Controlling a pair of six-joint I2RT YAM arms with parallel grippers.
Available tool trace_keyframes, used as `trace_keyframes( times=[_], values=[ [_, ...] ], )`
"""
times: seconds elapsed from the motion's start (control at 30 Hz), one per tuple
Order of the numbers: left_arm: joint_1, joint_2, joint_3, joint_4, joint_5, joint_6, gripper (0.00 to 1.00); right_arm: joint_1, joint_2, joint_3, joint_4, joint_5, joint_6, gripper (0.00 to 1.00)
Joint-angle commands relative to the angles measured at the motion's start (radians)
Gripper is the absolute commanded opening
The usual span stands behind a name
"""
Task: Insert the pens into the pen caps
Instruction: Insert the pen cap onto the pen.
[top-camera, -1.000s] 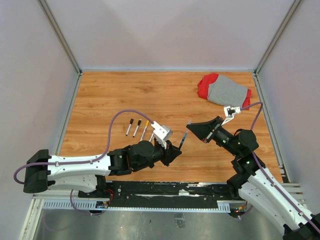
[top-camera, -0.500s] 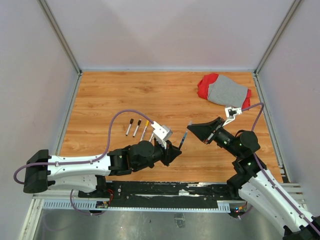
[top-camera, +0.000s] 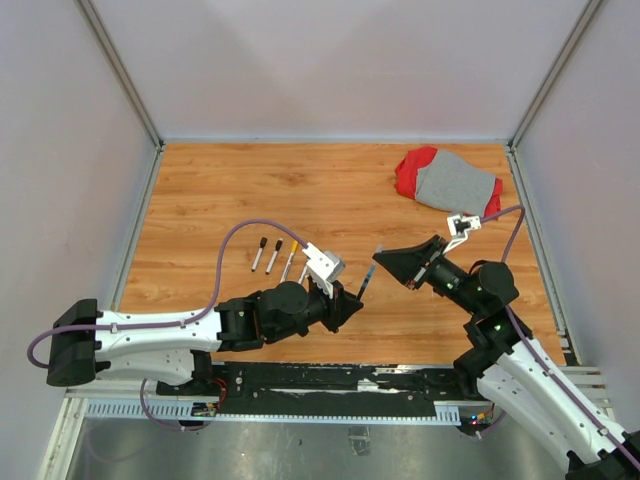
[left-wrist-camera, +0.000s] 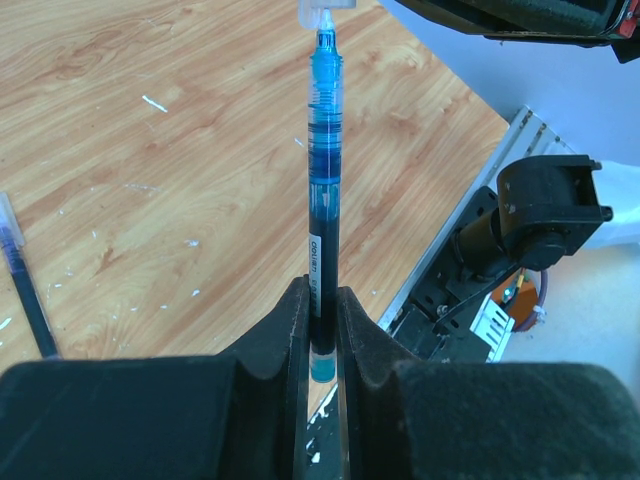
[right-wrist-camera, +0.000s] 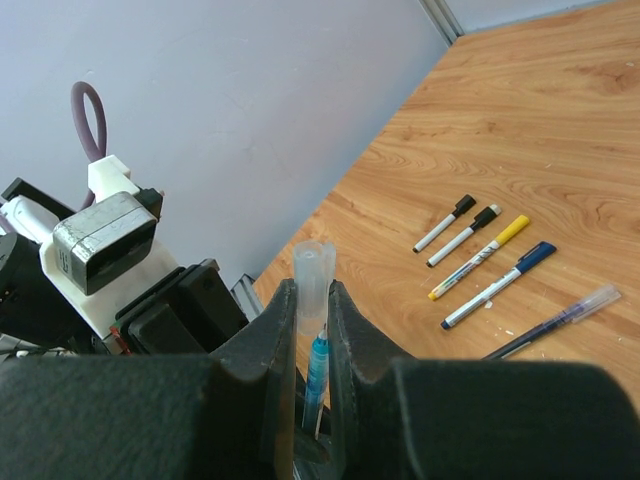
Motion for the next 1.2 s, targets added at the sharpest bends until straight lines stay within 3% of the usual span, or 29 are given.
trace_keyframes(
  times=[0.0,1.17],
  values=[
    [-0.009,-0.01,0.023,0.026,-0.023,0.016,0.01,-0.014,-0.012,-0.024,0.01,-0.025,0.0,0.01],
    [-0.009,-0.014,0.018,0.026,-0.02,0.016,0.01,-0.014,-0.035,-0.052,0.016,0.111,0.085,0.01]
  ],
)
